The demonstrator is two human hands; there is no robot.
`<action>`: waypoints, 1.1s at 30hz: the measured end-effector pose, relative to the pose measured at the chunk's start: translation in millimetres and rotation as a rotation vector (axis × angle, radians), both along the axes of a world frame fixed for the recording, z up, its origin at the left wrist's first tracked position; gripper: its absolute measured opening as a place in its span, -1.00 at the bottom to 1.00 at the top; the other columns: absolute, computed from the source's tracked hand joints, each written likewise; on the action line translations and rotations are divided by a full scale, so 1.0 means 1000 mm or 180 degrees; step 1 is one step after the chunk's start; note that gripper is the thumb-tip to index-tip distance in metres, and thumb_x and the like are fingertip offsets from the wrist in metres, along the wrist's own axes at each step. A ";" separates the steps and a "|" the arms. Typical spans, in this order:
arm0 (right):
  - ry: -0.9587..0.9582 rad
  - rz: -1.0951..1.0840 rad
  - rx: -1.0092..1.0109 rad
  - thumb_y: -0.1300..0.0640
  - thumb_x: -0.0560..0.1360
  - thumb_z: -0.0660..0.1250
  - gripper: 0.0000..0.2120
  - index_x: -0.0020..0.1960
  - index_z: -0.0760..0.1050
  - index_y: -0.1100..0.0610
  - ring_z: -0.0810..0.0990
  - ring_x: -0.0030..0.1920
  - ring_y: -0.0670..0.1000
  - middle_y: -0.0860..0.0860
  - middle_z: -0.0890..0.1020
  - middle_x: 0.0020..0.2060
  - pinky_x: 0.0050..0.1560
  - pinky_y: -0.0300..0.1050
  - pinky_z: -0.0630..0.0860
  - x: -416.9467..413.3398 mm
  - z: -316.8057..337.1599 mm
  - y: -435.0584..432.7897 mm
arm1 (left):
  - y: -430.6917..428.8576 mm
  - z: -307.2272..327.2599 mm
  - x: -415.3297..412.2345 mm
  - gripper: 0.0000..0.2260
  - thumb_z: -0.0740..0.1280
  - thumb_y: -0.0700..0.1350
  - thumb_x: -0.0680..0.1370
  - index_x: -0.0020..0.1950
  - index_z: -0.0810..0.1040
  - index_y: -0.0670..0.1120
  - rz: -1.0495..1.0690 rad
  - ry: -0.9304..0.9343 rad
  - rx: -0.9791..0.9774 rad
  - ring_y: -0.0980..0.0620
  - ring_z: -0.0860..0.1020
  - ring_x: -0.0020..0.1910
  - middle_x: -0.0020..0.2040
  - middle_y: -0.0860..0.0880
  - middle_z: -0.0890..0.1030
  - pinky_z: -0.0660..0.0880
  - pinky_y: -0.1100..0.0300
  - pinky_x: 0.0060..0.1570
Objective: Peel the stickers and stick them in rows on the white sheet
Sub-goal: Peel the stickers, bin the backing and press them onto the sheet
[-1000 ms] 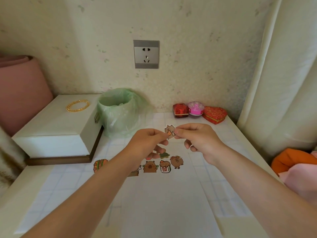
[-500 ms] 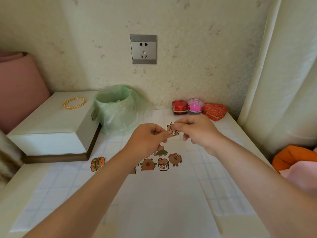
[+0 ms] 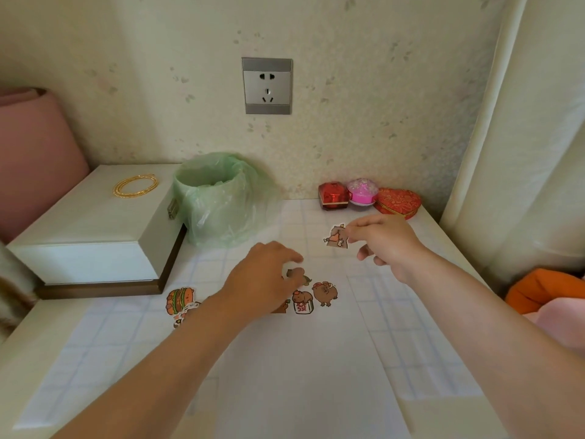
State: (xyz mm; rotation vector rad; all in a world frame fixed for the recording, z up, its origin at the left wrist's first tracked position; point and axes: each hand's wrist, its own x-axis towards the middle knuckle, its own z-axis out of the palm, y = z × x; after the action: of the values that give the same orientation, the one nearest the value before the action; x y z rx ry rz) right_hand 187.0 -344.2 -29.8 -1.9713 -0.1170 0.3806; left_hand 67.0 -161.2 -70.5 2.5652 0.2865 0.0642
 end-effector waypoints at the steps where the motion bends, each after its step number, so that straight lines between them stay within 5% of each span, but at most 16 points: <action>1: 0.0038 0.0045 -0.0082 0.18 0.50 0.44 -0.96 -0.06 0.66 0.11 0.56 -0.44 -0.01 0.02 0.70 -0.14 -0.43 -0.19 0.20 0.000 -0.002 0.000 | 0.001 -0.003 -0.002 -0.66 0.39 0.16 0.52 0.28 0.53 0.18 -0.0235 0.0126 0.0183 0.11 0.36 0.23 0.22 0.18 0.48 0.44 0.08 0.23; 7: 0.0093 0.0557 -0.0484 0.17 0.51 0.46 -0.93 -0.07 0.67 0.18 0.45 -0.48 -0.03 0.06 0.66 -0.21 -0.44 -0.20 0.17 0.001 -0.014 0.005 | 0.003 -0.010 -0.006 -0.46 0.41 0.25 0.45 0.41 0.43 0.25 -0.0746 0.0396 0.0658 0.08 0.18 0.39 0.39 0.13 0.32 0.28 0.02 0.36; 26: 0.0003 0.0599 -0.0793 0.13 0.41 0.56 -0.88 -0.12 0.70 0.16 0.43 -0.51 -0.05 0.11 0.70 -0.26 -0.60 -0.31 0.25 -0.004 -0.039 0.013 | 0.005 -0.018 -0.004 -0.47 0.40 0.27 0.42 0.38 0.44 0.24 -0.0765 0.0126 0.0695 0.11 0.28 0.21 0.19 0.17 0.37 0.37 0.06 0.25; 33: -0.0252 0.0562 -0.0836 0.13 0.40 0.57 -0.91 -0.23 0.67 0.06 0.44 -0.53 -0.08 -0.01 0.69 -0.32 -0.39 -0.25 0.44 -0.004 -0.044 0.016 | 0.005 -0.018 -0.004 -0.46 0.41 0.27 0.42 0.38 0.44 0.24 -0.0758 0.0112 0.0696 0.11 0.29 0.21 0.18 0.17 0.37 0.39 0.04 0.24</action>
State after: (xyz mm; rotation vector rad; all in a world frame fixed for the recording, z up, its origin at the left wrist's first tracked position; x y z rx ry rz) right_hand 182.8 -328.4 -74.1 -2.2437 -0.3066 0.4509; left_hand 63.4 -156.6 -88.0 2.8003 -0.0163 -0.0405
